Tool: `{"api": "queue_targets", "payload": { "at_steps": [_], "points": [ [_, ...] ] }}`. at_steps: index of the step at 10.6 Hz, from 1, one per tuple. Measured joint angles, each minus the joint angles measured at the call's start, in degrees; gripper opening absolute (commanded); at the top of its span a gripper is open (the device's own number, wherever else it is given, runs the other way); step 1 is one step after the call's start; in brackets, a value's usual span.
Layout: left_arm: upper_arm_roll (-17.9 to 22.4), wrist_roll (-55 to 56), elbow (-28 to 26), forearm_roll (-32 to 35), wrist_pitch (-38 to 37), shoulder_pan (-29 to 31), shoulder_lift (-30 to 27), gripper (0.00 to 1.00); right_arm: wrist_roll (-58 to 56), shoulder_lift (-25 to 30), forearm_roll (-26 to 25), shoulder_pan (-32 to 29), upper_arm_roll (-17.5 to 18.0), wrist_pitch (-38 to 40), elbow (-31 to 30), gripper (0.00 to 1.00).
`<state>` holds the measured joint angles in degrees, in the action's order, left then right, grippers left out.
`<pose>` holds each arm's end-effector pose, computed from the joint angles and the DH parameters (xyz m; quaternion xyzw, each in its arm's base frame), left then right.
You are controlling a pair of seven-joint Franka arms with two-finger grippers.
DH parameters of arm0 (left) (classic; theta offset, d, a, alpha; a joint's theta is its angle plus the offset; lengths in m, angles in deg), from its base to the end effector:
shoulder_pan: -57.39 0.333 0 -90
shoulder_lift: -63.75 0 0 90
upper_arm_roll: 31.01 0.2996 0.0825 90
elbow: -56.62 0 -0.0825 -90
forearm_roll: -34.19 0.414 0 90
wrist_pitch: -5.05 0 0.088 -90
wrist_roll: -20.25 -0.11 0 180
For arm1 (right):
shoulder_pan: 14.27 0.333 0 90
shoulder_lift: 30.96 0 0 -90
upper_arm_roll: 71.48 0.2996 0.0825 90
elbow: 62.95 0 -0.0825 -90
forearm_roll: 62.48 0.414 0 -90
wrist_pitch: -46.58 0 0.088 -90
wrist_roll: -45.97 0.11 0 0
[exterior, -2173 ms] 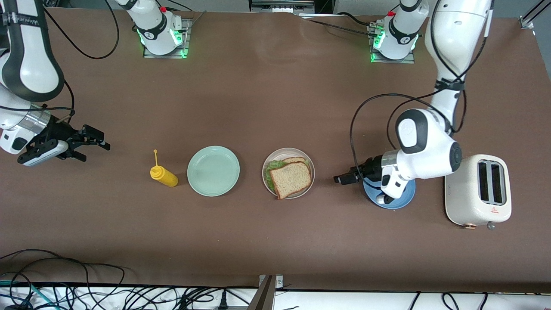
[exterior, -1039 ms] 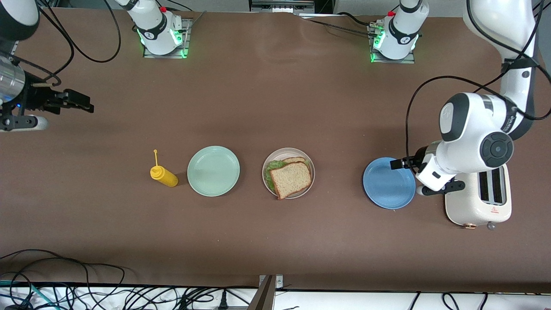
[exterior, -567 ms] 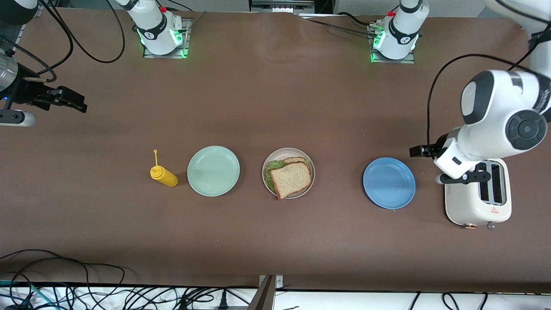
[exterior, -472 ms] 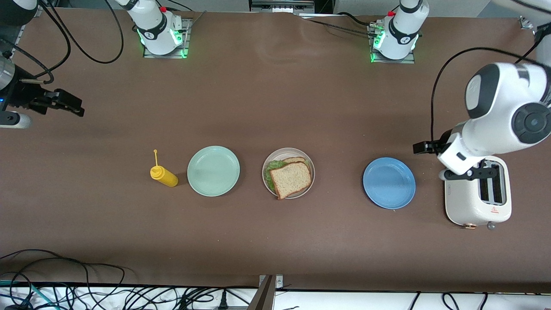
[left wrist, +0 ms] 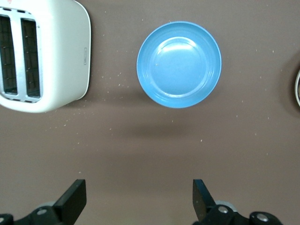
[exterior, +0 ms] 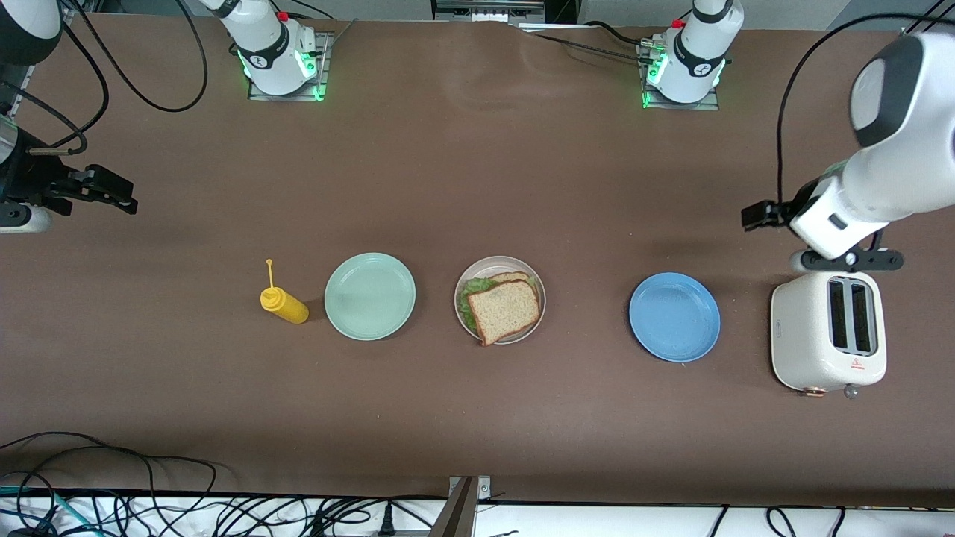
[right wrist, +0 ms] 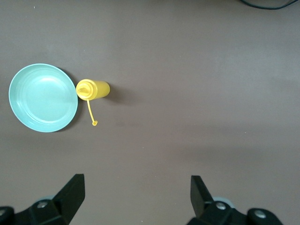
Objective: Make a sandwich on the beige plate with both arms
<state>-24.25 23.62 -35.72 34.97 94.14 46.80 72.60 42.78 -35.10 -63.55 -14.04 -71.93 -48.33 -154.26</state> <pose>0.6111 -0.0431 0.4916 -0.9944 0.0043 0.1037 0.0224 0.6108 -0.0041 0.5579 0.9996 0.0268 -0.0050 0.0094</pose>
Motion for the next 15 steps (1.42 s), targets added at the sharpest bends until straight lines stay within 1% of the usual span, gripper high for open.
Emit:
{"api": "queue_targets", "payload": {
  "at_steps": [1, 2, 3, 5, 7, 9, 10, 13, 15],
  "points": [
    [0.3, -0.7, 0.1, 0.0, -1.1, 0.0, -1.3, 1.0, -0.1, 1.6, 0.0, 0.1, -0.2, -2.0, -2.6, 1.0],
    [0.4, -0.8, 0.3, 0.0, -2.3, 0.0, -2.6, 1.0, -1.5, 3.4, 0.0, 0.1, -1.0, -3.8, -5.5, 1.0],
    [0.4, -0.8, 0.6, 0.0, -3.7, 0.0, -3.7, 1.0, -4.3, 4.7, 0.0, 0.2, -2.1, -4.9, -7.1, 1.0],
    [0.3, -1.1, 3.0, 0.0, -7.0, 0.0, -5.0, 1.0, -7.6, 5.5, 0.1, 0.6, -3.6, -5.2, -7.6, 1.0],
    [-0.9, -1.3, 5.8, 0.0, -8.6, 0.5, -5.2, 1.0, -8.4, 5.4, 0.1, 0.8, -3.7, -4.8, -7.6, 1.0],
    [-3.6, -1.3, 6.5, 0.0, -8.7, 1.9, -5.2, 1.0, -8.7, 5.3, 0.1, 1.1, -3.6, -3.9, -7.6, 1.0],
    [-4.2, -1.3, 7.1, 0.0, -8.7, 2.2, -5.2, 1.0, -8.7, 5.3, 0.1, 1.2, -3.6, -2.9, -7.6, 1.0],
    [-4.5, -1.4, 9.0, 0.0, -9.7, 2.6, -5.2, 1.0, -8.7, 5.2, 0.0, 1.2, -3.7, -2.5, -7.2, 1.0],
    [-4.6, -1.5, 8.7, 0.0, -10.0, 2.9, -5.0, 1.0, -8.7, 5.2, 0.1, 1.2, -3.9, -2.4, -7.0, 1.0]
  ]
}}
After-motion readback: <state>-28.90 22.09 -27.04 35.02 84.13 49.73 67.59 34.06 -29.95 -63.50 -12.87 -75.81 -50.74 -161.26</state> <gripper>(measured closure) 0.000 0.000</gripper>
